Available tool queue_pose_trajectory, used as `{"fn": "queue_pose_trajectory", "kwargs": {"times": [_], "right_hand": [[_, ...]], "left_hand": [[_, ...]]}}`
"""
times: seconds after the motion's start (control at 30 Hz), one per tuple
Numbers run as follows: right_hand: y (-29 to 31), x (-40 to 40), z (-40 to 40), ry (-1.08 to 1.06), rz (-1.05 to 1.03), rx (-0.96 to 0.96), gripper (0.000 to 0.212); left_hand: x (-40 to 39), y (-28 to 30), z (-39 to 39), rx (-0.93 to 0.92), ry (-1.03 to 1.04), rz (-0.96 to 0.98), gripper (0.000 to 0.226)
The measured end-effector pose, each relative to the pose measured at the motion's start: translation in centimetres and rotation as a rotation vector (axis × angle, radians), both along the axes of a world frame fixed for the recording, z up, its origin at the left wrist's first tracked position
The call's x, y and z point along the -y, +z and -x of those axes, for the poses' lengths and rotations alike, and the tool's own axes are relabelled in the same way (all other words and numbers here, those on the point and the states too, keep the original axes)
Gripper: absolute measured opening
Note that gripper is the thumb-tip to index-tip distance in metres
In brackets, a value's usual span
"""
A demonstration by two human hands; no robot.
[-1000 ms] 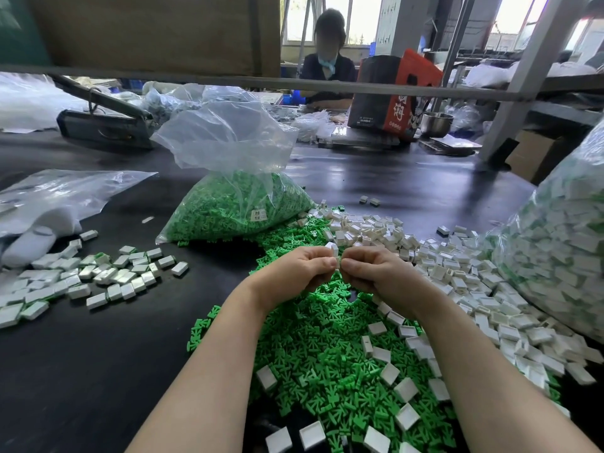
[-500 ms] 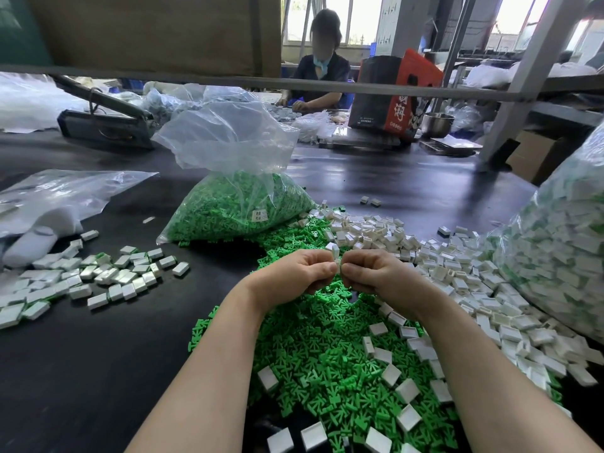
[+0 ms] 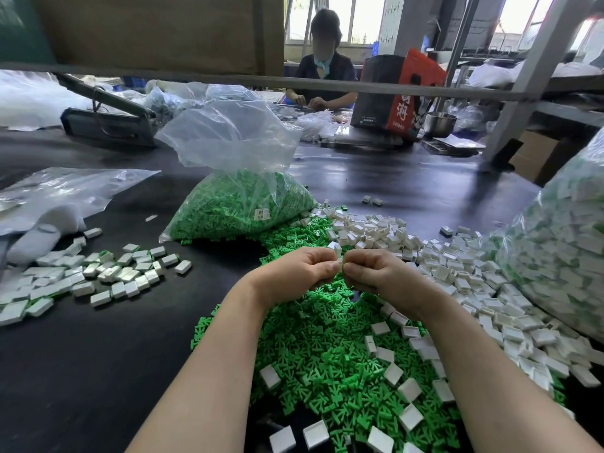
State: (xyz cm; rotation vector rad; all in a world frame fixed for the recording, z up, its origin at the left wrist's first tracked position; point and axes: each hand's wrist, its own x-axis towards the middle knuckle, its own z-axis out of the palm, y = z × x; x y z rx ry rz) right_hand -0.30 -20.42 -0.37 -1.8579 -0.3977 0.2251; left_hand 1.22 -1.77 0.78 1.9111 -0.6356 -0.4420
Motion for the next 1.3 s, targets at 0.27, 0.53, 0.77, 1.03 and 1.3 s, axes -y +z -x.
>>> {"fn": "queue_pose_trajectory", "kwargs": {"times": [0.27, 0.53, 0.77, 1.03, 1.3], "right_hand": [[0.0, 0.3, 0.0, 0.047, 0.020, -0.006, 0.017], [-0.2, 0.1, 0.0, 0.041, -0.090, 0.001, 0.026], [0.1, 0.1, 0.1, 0.073, -0.088, 0.009, 0.022], [0.2, -0.3, 0.2, -0.017, -0.170, -0.033, 0.028], [0.0, -0.2, -0.5, 0.010, -0.370, -0.191, 0.062]], "left_hand": [[-0.1, 0.0, -0.1, -0.051, -0.009, -0.008, 0.020], [0.1, 0.3, 0.2, -0.056, 0.013, 0.054, 0.024], [-0.3, 0.7, 0.5, -0.041, 0.009, 0.092, 0.021], [-0.4, 0.9, 0.1, 0.004, 0.043, 0.152, 0.019], [0.4, 0.6, -0.1, 0.011, 0.163, 0.379, 0.014]]}}
